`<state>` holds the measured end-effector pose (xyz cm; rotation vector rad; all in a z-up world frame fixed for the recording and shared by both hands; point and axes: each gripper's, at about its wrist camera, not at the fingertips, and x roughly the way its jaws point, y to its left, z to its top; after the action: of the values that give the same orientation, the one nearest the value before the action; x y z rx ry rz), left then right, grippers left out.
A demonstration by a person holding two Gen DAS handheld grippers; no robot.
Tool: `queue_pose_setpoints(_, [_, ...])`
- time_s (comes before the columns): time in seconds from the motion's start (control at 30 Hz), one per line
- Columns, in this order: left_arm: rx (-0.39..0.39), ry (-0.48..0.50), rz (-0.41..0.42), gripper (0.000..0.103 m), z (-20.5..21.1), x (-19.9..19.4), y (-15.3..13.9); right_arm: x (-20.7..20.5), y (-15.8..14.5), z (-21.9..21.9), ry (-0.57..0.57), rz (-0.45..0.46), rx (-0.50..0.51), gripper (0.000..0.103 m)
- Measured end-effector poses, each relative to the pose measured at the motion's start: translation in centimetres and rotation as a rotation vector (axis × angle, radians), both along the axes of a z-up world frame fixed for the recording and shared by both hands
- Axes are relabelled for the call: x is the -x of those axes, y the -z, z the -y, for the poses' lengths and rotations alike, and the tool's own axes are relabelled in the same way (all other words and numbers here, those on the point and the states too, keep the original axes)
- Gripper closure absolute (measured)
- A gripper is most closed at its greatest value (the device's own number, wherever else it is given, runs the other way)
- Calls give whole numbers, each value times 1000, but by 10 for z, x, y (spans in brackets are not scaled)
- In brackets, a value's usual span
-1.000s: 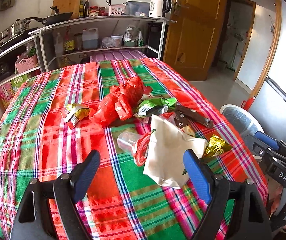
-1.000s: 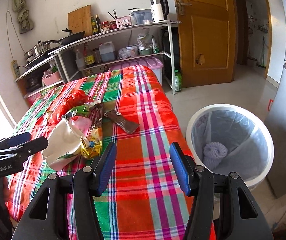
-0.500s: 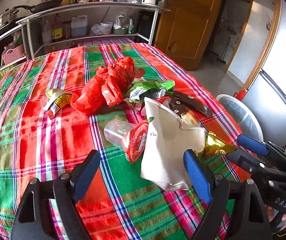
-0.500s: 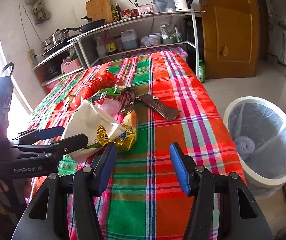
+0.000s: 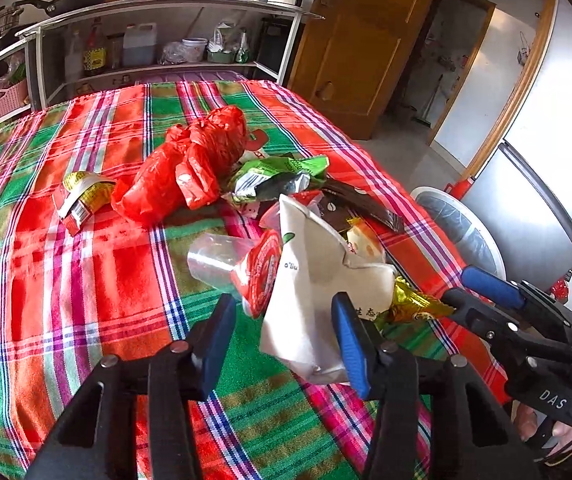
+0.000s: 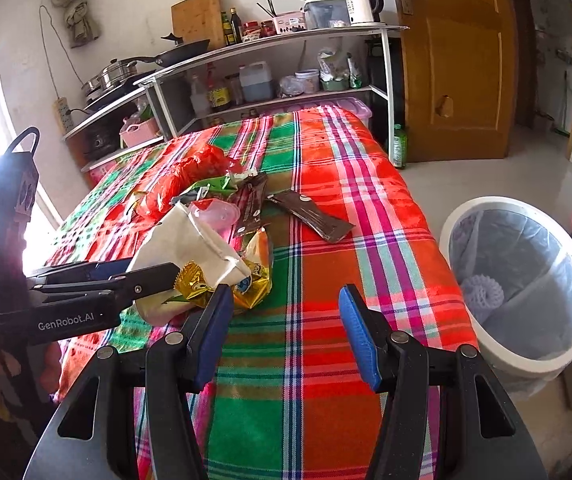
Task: Collect trash
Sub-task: 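Grasp the white paper bag with the left gripper while the right gripper grasps the gold wrapper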
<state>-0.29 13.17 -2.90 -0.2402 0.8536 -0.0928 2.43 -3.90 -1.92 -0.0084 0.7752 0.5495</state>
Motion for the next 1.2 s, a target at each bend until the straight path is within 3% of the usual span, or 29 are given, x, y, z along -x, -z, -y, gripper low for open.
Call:
queue_pose_setpoints(0.07, [6,20,6,67,2,1,-1,-1,0,1,6,-4,1,47])
queue_pose_setpoints(0.2, [-15,22,17,75,4,5,-4,-4,0,1,18,-13,-5,47])
queue_pose_setpoints(0.57, [-18,-41,21,75,-19,33,-7,-14,2,-4,23,-49,-38,47])
queue_pose_setpoints(0.93, [-6,-87,14,75,-35,48,-4,-21,12,-43,-90,-107,-43,47])
queue_pose_setpoints(1.0, [-3,-95,12,75,-38,48,-3,-20,15,-48,-97,-111,-33,51])
queue_pose_setpoints(1.07, [-8,-96,12,75,-37,48,-3,-20,17,-51,-102,-115,-27,64])
queue_pose_setpoints(1.2, [2,-101,11,75,-38,47,-1,-19,20,-51,-100,-120,-25,76])
